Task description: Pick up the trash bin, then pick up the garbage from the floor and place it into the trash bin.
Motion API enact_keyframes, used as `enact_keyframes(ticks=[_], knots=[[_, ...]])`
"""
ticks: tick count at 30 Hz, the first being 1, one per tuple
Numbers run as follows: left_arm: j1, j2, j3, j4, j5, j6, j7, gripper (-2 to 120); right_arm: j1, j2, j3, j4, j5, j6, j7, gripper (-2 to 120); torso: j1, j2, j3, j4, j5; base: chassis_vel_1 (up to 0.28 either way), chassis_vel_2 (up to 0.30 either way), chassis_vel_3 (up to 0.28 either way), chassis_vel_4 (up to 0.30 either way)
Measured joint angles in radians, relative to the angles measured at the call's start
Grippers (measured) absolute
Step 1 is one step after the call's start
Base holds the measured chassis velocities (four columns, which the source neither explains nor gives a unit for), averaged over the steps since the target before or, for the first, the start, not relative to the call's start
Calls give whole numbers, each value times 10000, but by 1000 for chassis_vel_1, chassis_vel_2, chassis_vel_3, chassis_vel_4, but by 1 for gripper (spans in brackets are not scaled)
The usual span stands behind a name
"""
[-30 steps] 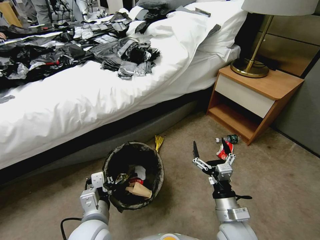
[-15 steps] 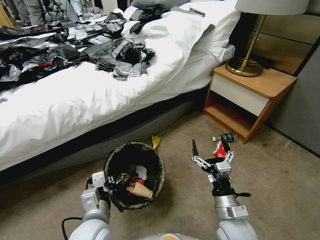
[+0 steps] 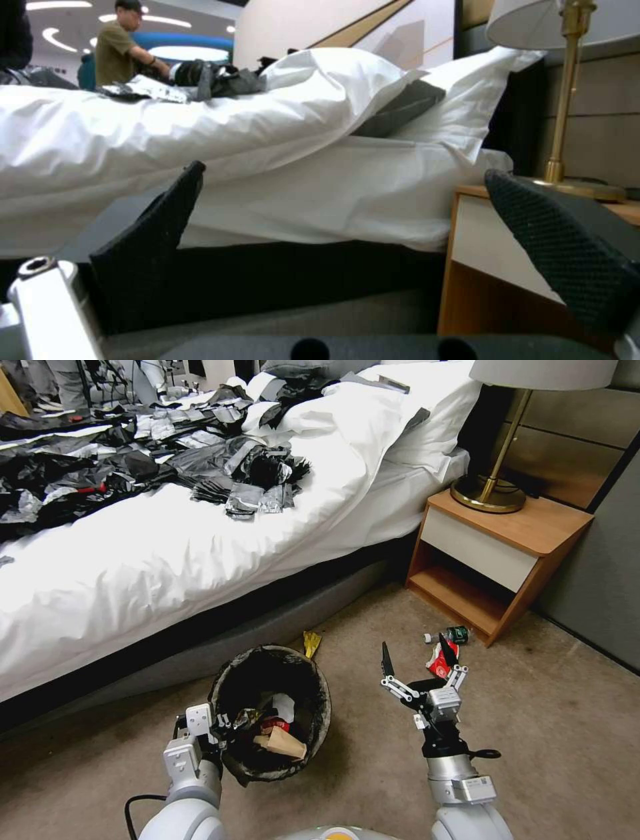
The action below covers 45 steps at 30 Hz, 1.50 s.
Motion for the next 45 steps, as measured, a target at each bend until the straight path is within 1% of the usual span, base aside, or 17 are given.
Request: enact_keyframes(ticks=[12,19,34,45], knots=[[107,4,-18,-77,196,-120,99,0,-131,52,-18,89,-173,36,-22,100,0,0,0,0,0,0,0,0,0],[164,-17,13,-121,268,-166,116,0,-189,68,-29,158,-226,58,-42,100,0,0,0,0,0,-56,-46,-46,-64],[169,-7,14,-156,274,-210,110,0,-94,52,-64,186,-247,65,-121,100,0,0,0,0,0,-96,-90,-87,-94],[89,-30,50,-156,275,-531,21,0,-71,45,-80,150,-238,47,-133,100,0,-1,0,-3,0,-115,-123,-121,-115]])
